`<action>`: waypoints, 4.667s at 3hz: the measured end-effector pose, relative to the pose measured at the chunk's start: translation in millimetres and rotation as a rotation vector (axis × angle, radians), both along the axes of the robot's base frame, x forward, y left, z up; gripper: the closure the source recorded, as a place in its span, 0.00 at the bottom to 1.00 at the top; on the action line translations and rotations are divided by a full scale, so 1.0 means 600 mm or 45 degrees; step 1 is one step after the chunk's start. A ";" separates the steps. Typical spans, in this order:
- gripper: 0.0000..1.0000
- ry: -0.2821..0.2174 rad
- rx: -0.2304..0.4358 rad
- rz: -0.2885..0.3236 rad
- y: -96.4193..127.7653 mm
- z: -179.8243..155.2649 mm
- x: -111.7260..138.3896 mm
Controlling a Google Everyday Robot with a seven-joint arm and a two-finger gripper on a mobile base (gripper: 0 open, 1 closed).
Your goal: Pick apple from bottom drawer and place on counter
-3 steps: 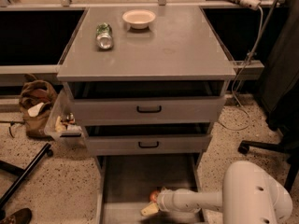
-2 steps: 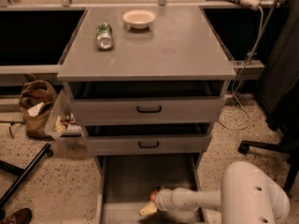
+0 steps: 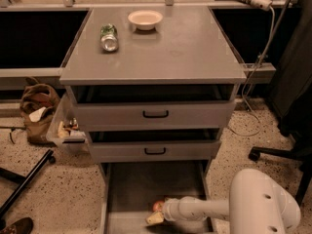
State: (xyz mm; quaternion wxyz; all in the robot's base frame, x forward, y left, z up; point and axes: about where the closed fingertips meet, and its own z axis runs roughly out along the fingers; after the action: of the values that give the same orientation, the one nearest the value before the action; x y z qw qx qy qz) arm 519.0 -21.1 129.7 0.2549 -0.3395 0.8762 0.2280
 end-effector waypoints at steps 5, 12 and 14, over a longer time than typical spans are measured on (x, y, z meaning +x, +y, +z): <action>1.00 -0.044 0.053 0.106 -0.038 0.267 0.072; 1.00 -0.431 0.127 0.168 -0.175 0.780 0.106; 1.00 -0.705 0.060 0.207 -0.212 0.984 0.059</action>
Offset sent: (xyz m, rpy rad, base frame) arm 0.0000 0.0000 0.0000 0.0000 0.0000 0.0000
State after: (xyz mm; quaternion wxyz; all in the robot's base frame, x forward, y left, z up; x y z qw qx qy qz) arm 554.2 -148.2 720.3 0.4730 -0.4518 0.7379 0.1666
